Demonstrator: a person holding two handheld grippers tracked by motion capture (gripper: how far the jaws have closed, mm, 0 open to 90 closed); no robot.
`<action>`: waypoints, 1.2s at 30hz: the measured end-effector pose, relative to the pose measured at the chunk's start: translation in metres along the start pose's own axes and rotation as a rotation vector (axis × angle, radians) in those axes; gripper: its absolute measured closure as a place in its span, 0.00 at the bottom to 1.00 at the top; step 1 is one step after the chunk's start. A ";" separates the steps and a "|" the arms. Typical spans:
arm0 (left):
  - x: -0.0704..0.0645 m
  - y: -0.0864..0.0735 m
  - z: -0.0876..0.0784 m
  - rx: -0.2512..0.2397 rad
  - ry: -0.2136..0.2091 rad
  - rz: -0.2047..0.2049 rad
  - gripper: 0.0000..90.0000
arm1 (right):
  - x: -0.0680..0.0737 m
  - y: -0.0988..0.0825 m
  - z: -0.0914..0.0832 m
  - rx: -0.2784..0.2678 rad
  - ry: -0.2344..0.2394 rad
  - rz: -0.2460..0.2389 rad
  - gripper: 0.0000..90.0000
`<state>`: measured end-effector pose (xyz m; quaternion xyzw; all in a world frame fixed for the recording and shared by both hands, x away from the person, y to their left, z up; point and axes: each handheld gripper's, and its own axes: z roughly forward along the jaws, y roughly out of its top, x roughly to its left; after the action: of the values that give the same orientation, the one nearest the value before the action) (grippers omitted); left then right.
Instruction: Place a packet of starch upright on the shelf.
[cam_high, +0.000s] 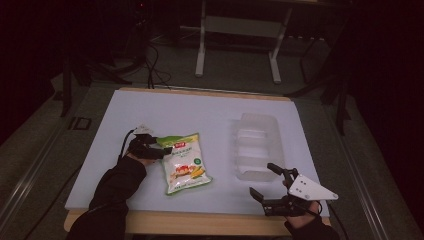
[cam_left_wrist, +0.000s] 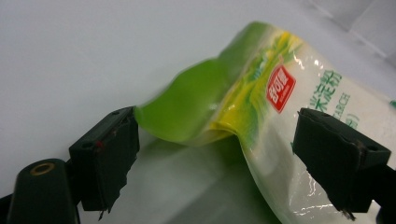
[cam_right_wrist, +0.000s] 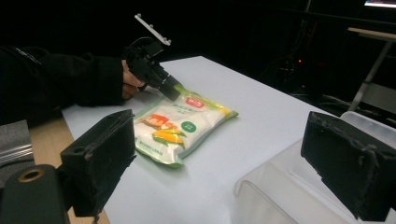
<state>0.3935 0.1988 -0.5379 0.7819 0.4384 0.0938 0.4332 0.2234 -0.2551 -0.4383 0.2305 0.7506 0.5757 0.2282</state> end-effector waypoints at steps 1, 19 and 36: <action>-0.001 0.001 0.001 0.006 -0.010 -0.006 0.17 | 0.000 0.000 0.000 0.002 0.001 -0.001 0.11; -0.044 0.014 0.014 0.143 -0.033 0.133 0.91 | -0.003 0.000 0.005 0.020 0.009 0.015 0.12; -0.069 0.038 -0.032 0.007 -0.103 0.184 0.96 | -0.010 0.003 0.003 0.044 0.058 0.052 0.15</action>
<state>0.3581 0.1558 -0.4731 0.8242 0.3421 0.0912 0.4419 0.2331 -0.2583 -0.4351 0.2380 0.7633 0.5710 0.1862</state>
